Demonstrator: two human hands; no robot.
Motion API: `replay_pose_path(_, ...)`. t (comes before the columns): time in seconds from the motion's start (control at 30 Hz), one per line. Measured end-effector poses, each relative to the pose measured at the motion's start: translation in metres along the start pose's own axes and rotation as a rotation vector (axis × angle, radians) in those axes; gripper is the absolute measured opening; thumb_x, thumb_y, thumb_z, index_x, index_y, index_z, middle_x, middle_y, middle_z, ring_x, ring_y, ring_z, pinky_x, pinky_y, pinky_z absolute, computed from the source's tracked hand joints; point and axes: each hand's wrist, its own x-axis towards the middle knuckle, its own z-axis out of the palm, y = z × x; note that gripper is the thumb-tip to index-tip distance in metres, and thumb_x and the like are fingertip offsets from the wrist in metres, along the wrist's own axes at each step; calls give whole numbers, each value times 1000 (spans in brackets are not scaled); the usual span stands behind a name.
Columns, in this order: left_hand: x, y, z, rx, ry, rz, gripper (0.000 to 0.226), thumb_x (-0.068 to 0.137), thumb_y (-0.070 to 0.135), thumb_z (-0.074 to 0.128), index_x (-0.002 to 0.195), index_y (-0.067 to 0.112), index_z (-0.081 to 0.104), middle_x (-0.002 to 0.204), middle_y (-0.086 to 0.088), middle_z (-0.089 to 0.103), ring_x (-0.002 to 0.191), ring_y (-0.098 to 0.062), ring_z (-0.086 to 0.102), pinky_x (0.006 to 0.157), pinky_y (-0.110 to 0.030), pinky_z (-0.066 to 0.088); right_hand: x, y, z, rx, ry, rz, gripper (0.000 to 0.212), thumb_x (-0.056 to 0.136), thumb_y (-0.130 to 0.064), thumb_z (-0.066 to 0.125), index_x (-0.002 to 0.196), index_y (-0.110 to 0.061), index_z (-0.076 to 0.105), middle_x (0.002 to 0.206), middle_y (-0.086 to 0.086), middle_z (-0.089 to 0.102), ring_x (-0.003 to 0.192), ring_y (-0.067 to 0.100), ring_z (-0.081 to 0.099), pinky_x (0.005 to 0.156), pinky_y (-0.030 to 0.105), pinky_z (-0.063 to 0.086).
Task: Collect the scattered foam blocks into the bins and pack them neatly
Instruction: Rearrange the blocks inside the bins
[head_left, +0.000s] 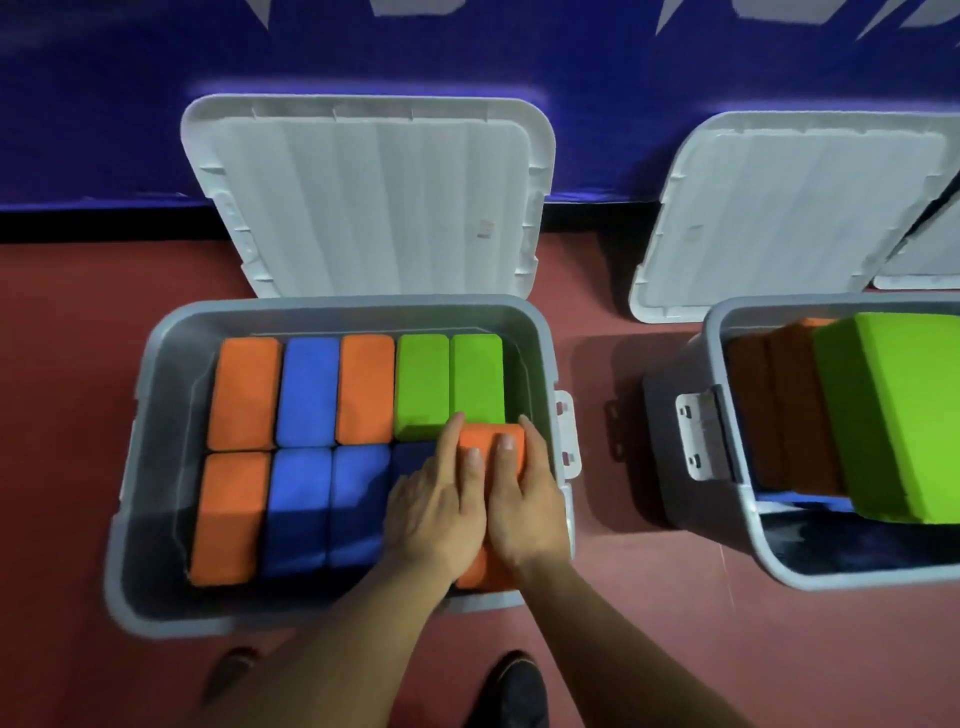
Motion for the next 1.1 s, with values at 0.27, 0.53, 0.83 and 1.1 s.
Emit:
replay_pose_path(0.27, 38, -51, 67, 125, 234, -2, 69, 90, 62, -12, 156, 49, 3, 170, 10, 2, 155, -11, -4, 123, -45, -7, 33, 55, 35, -21, -70, -27, 59, 103, -59, 28, 157, -37, 29, 151, 1, 45, 133, 18, 49, 105, 29, 40)
replay_pose_path(0.53, 56, -87, 97, 345, 400, 54, 60, 105, 50, 3, 161, 30, 17, 169, -2, 14, 155, -19, 13, 122, -52, 4, 45, 81, 59, -89, -92, -47, 78, 86, -77, 19, 158, -48, 9, 158, 4, 19, 140, 25, 39, 106, 36, 38)
replay_pose_path(0.83, 54, -89, 61, 403, 344, 180, 61, 107, 51, 3, 159, 28, 25, 165, -2, 27, 153, -22, 25, 120, -53, 16, 40, 63, 58, -410, -7, -300, 60, 104, -54, 22, 161, -37, 13, 168, 9, 3, 156, 26, 9, 121, 45, 29)
replay_pose_path(1.1, 76, -115, 46, 549, 316, 305, 63, 107, 48, 3, 159, 24, 30, 168, -3, 19, 155, -22, 17, 121, -58, 16, 58, 68, 76, -618, -5, -364, 64, 105, -53, 14, 163, -27, 4, 170, -1, -11, 153, 14, -22, 127, 47, 1)
